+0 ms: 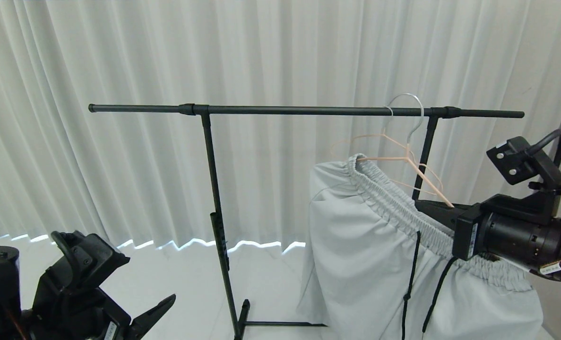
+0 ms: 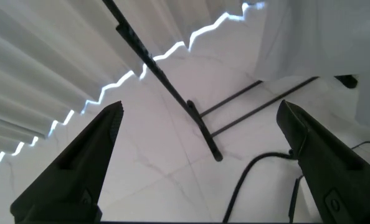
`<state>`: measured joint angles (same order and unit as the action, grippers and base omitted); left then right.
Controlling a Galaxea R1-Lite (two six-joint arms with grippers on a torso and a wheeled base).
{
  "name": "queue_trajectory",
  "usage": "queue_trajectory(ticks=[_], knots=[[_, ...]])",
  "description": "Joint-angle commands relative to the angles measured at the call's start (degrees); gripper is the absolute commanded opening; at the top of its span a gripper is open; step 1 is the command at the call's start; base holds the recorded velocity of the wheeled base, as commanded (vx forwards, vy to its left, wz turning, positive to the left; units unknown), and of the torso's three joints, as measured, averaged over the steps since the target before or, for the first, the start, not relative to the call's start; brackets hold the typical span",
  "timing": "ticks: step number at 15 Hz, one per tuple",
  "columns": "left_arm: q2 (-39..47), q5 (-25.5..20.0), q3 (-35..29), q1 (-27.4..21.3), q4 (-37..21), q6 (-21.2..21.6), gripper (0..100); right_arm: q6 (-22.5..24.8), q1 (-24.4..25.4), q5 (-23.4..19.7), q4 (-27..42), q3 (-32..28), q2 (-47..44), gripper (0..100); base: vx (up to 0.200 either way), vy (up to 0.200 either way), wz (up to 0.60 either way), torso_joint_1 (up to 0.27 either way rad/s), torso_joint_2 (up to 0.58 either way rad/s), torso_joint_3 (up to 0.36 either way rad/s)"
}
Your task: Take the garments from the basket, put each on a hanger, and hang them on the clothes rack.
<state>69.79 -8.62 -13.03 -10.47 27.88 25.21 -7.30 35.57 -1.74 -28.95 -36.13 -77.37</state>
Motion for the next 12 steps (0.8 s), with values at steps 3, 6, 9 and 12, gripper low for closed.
queue_trajectory(ticks=[3,6,9,12], knots=[[0.08,-0.08,-0.06,0.01,-0.02,0.01,100,0.01,0.02,-0.01,-0.14,-1.48,-1.64,0,0.200,0.000,0.00,0.001,0.00,0.001],[0.08,-0.08,-0.06,-0.08,-0.02,0.10,100,0.01,0.02,-0.10,-0.05,-1.40,-1.90,0,0.200,0.000,0.00,0.001,0.00,0.001],[0.08,-0.08,-0.06,-1.04,-0.02,0.01,100,0.01,0.02,-0.10,-0.14,-2.36,-3.05,0,0.200,0.000,0.00,0.004,0.00,0.002],[0.08,-0.08,-0.06,-1.48,-0.02,0.10,100,0.01,0.02,-0.01,-0.23,-3.51,-4.63,0,0.200,0.000,0.00,0.001,0.00,0.007]])
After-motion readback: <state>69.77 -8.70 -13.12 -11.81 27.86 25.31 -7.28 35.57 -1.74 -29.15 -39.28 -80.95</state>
